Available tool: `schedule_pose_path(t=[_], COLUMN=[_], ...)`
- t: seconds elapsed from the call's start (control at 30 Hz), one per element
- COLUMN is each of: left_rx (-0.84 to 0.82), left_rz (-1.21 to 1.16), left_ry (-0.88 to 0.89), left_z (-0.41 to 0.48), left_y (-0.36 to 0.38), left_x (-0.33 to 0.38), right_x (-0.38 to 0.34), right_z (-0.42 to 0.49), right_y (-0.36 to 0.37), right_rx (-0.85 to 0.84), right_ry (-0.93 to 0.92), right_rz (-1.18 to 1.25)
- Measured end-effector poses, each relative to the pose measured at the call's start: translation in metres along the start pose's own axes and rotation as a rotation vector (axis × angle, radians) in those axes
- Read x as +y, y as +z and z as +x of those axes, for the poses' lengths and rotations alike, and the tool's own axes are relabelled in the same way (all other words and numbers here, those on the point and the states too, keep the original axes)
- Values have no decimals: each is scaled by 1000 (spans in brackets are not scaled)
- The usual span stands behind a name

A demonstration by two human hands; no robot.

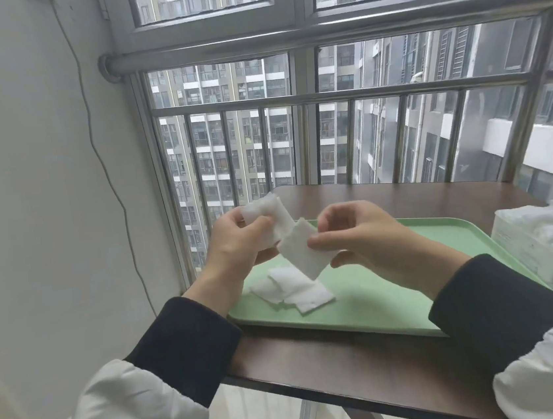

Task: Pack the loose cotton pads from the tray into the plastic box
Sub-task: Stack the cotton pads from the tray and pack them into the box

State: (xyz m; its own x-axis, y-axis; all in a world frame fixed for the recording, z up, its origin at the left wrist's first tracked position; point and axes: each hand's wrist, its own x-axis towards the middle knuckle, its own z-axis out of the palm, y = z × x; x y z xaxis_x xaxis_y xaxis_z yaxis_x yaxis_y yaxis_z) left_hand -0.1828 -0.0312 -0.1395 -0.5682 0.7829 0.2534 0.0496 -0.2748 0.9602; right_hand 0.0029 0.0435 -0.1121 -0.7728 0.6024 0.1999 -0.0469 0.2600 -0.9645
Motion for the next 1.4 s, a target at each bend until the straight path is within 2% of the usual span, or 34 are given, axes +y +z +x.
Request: schedule_pose_path(t=[0.07,0.17,0.33,0.63,0.73,0.87,0.97,1.03,1.1,1.17,1.3,1.4], left_rx=[-50,-145,-234,-297,-332,-359,-388,-415,-431,-434,-510,-577], left_rz=[0,-26,-1,-67,-51,116,189,217,251,271,258,258], left_ry=[2,-4,-4,-94,-99,30,71,94,124,139,110,113], left_z=[-2,-8,-14,-19,-23,-27,-29,-31,-34,-36,-46,-54], left_y=[3,12,26,35,37,42,48,54,63,76,107,128], left_x=[2,4,7,13,18,21,24,27,30,33,44,51], right_x=[-2,-3,0,5,6,2,-12,-21,-32,-44,-72,-93], right_z=[-1,-1,1,4,3,-1,-9,-17,-29,-43,-75,-98], right_y=[-2,-4,-7,-10,-10,-13,-19,-26,-37,-51,-89,-122], right_rx=[-10,46,227,309,348,464,351,254,232,218,74,65], right_ry=[-31,-44,-29,-26,-51,-201,-261,-233,-196,-138,60,132], right_rz=[192,294,164,68,-26,-450,-549,-626,-719,-804,-955,-926])
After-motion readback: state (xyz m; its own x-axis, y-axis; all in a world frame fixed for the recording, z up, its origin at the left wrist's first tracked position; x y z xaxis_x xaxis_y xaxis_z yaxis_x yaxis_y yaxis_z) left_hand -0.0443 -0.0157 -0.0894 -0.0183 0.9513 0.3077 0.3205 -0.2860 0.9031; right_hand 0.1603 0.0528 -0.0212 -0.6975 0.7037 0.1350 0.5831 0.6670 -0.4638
